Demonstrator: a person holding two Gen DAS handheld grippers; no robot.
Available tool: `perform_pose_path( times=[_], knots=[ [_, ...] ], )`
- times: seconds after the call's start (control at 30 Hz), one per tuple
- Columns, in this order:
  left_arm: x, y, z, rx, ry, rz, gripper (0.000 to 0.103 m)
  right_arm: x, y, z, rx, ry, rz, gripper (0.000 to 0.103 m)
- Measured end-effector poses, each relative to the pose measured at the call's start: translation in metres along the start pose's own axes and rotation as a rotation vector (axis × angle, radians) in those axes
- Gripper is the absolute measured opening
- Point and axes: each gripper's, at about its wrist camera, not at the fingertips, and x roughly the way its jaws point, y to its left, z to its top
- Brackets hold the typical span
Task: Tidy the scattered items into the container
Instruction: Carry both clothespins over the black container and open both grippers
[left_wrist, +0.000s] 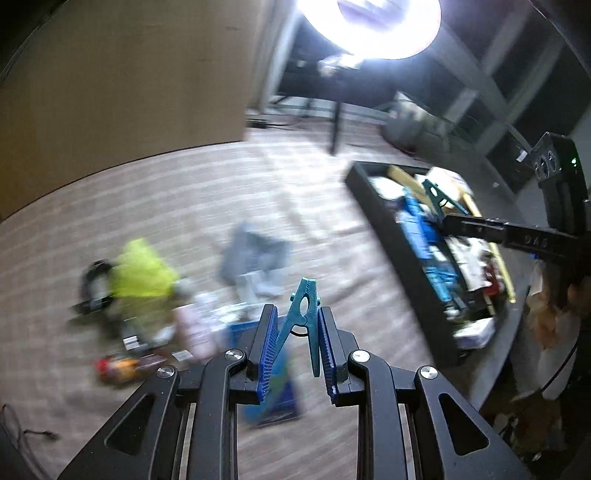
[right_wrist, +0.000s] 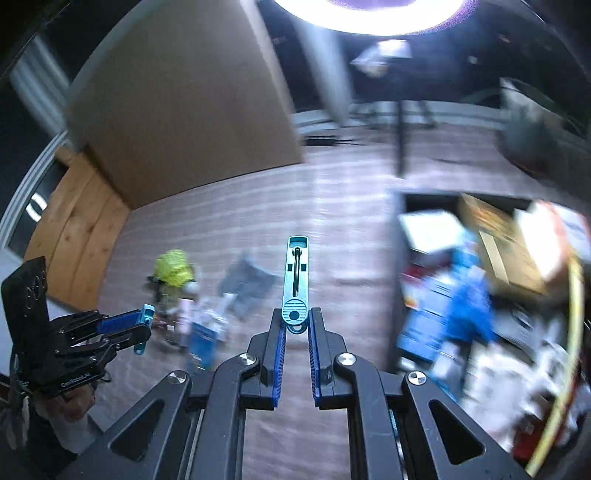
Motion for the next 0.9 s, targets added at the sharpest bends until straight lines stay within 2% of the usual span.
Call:
perform_pose_path(
  times=[0.2,0.43,0.7,0.73,0.77,0.8,0.83,0.9],
  knots=[
    [0.039,-0.078,0.02,0.061,0.019,-0.076,0.024,-0.031,-0.07,-0.018,0.112,-0.029,-0.076,0.011],
    [0.081,-0.153,0.036,0.129,0.048,-0.124,0.024,-0.051,-0.124,-0.033,0.177,-0.041,-0.13,0.011],
    [0.109,-0.199,0.043,0.165,0.07,-0.144,0.024,-0.064,-0.155,-0.041,0.195,-0.046,-0.158,0.011],
    [0.111,-0.203,0.043,0.171,0.071,-0.149,0.027,-0.065,-0.156,-0.042,0.194,-0.047,-0.161,0.011],
    [0.111,-0.205,0.043,0.179,0.077,-0.153,0.033,-0.066,-0.157,-0.042,0.188,-0.049,-0.163,0.012],
    [0.111,-0.209,0.043,0.188,0.086,-0.15,0.053,-0.067,-0.157,-0.042,0.184,-0.049,-0.169,0.019],
    [0.108,-0.21,0.042,0.192,0.071,-0.143,0.062,-0.067,-0.157,-0.042,0.184,-0.044,-0.176,0.04],
    [0.101,-0.212,0.041,0.211,0.045,-0.129,0.062,-0.071,-0.156,-0.042,0.183,-0.064,-0.198,0.065]
  ],
)
